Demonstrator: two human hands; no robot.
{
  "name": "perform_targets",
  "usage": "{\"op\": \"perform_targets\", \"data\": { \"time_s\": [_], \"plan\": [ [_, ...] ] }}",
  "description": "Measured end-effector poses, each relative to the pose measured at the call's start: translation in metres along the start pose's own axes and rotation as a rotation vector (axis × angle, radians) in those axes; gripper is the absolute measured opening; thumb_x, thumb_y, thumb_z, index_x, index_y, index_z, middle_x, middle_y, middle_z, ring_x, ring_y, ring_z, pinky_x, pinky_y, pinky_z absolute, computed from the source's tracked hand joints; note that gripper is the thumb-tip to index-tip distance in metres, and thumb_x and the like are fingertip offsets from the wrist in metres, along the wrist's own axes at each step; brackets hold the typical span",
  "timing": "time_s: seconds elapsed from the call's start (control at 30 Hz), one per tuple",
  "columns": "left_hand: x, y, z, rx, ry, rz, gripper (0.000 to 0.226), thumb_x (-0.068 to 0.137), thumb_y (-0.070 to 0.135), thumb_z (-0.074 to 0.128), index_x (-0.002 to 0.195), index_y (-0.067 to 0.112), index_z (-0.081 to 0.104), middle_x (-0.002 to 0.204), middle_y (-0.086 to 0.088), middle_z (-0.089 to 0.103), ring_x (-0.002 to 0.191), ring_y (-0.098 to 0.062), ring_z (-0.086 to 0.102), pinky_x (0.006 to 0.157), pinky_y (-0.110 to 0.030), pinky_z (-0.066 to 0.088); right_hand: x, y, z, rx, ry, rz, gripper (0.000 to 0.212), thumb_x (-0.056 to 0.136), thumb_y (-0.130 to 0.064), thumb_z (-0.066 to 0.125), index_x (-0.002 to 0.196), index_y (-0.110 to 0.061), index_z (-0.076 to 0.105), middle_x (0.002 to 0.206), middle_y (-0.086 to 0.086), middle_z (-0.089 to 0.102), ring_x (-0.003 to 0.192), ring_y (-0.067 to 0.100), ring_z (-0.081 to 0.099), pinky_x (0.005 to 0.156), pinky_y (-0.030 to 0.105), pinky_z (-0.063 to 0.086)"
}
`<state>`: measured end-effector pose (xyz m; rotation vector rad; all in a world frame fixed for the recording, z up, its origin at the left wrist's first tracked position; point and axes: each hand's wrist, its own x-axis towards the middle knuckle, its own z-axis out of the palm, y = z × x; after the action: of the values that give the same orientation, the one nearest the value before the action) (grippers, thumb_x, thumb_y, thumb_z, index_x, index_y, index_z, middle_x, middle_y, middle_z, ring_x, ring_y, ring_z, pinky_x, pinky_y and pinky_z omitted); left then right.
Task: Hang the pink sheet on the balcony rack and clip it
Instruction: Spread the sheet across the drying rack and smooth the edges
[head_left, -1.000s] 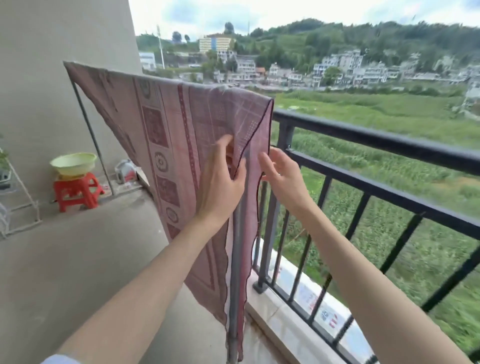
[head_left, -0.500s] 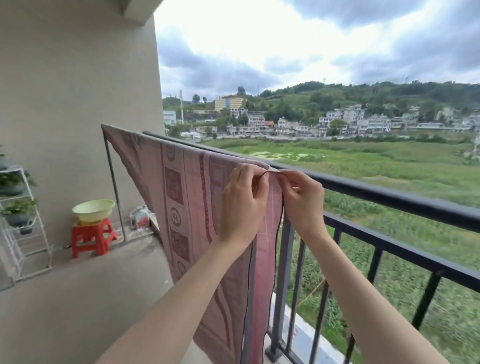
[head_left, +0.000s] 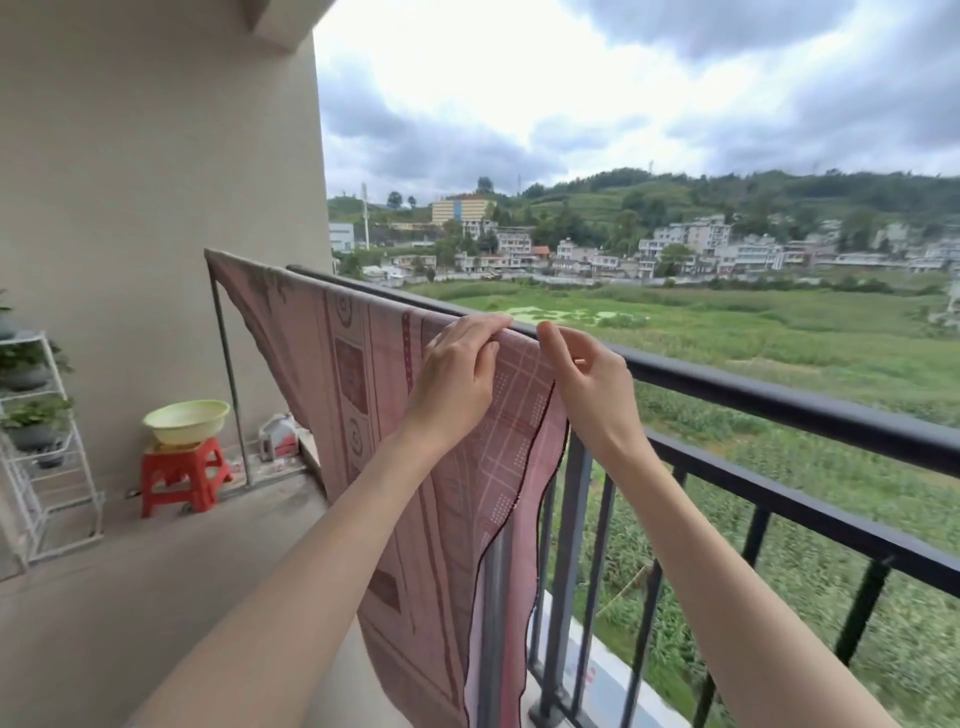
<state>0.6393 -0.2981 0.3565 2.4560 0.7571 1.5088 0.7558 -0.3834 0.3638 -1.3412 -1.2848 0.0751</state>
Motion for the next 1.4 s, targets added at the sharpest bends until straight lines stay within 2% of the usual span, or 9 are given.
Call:
{"op": "perform_targets", "data": {
  "time_s": [0.07,0.13,0.2,0.37,0.5,0.6,0.77,1.03,1.4],
  "plan": [
    [0.005,-0.007,-0.005,-0.006,-0.041,-0.019,0.035,0.096,0.012,0.041,0.129,0.013,0.050,0.135,-0.003,0.052,0.129,-0.016,0.041,0.111,-0.036,0.029,0.005,-0.002,0.006,-0.127,-0.019,0.016,0.035,0.088,-0.041,0.057,0.105,-0.012,0.067,0.089,-0.005,0.062,0.082,0.006,0.057,0.072,0.020,0.043],
    [0.008,-0.015,-0.008,-0.017,-0.094,-0.008,0.034,0.097,0.015,0.041,0.129,0.014,0.051,0.134,-0.003,0.052,0.129,-0.017,0.041,0.111,-0.037,0.029,0.008,-0.001,0.008,-0.218,0.006,0.000,0.024,0.088,-0.026,0.061,0.072,-0.008,0.066,0.059,-0.002,0.054,0.052,0.004,0.044,0.052,0.020,0.034],
    [0.010,-0.023,-0.011,-0.018,-0.124,0.018,0.033,0.097,0.019,0.042,0.128,0.016,0.052,0.133,0.000,0.053,0.129,-0.016,0.041,0.110,-0.038,0.030,0.007,0.001,0.007,-0.231,0.030,-0.001,0.038,0.089,-0.017,0.060,0.051,-0.012,0.054,0.042,-0.005,0.039,0.036,0.009,0.033,0.038,0.018,0.023],
    [0.010,-0.026,-0.010,-0.032,-0.134,0.098,0.035,0.096,0.027,0.038,0.127,0.020,0.053,0.130,0.003,0.055,0.127,-0.013,0.042,0.110,-0.044,0.030,0.005,-0.001,-0.004,-0.261,0.062,-0.029,0.039,0.091,-0.014,0.058,0.053,-0.007,0.055,0.035,-0.010,0.036,0.034,0.009,0.035,0.036,0.018,0.023],
    [0.010,-0.026,-0.003,-0.065,-0.115,0.147,0.036,0.095,0.028,0.036,0.126,0.022,0.053,0.129,0.006,0.055,0.124,-0.002,0.038,0.111,-0.045,0.028,0.002,-0.006,-0.010,-0.309,0.078,-0.050,0.033,0.091,-0.019,0.058,0.075,0.007,0.067,0.050,0.012,0.056,0.037,0.009,0.037,0.039,0.018,0.026],
    [0.010,-0.032,-0.004,-0.065,-0.111,0.156,0.038,0.095,0.031,0.035,0.129,0.024,0.051,0.132,0.008,0.052,0.124,0.002,0.032,0.113,-0.043,0.026,0.002,-0.016,-0.012,-0.362,0.084,-0.066,0.027,0.091,-0.027,0.056,0.098,-0.005,0.071,0.091,0.011,0.073,0.073,0.023,0.066,0.066,0.032,0.053],
    [0.020,-0.051,-0.026,0.038,-0.166,0.142,0.037,0.097,0.032,0.038,0.133,0.026,0.044,0.140,0.006,0.044,0.133,-0.009,0.033,0.114,-0.037,0.023,0.017,-0.045,0.012,-0.704,-0.044,-0.211,0.048,0.094,-0.042,0.044,0.135,-0.018,0.045,0.134,0.002,0.053,0.124,0.021,0.045,0.100,0.034,0.037],
    [0.015,-0.142,-0.111,0.351,-0.082,-0.013,0.048,0.096,0.039,0.032,0.142,0.026,0.029,0.151,0.002,0.028,0.140,-0.014,0.021,0.116,-0.045,0.018,0.054,-0.073,0.127,-0.847,-0.266,-0.320,0.054,0.096,-0.040,0.039,0.144,-0.022,0.024,0.151,0.005,0.029,0.139,0.026,0.024,0.115,0.044,0.017],
    [-0.021,-0.362,-0.242,0.541,-0.100,-0.245,0.071,0.081,0.057,0.010,0.143,0.027,0.025,0.153,0.003,0.023,0.141,-0.013,0.017,0.117,-0.034,0.011,0.102,-0.064,0.384,-0.829,-0.489,-0.393,0.065,0.095,-0.050,0.033,0.148,-0.028,0.003,0.158,0.001,0.006,0.145,0.019,0.002,0.118,0.045,0.004]
  ]
}}
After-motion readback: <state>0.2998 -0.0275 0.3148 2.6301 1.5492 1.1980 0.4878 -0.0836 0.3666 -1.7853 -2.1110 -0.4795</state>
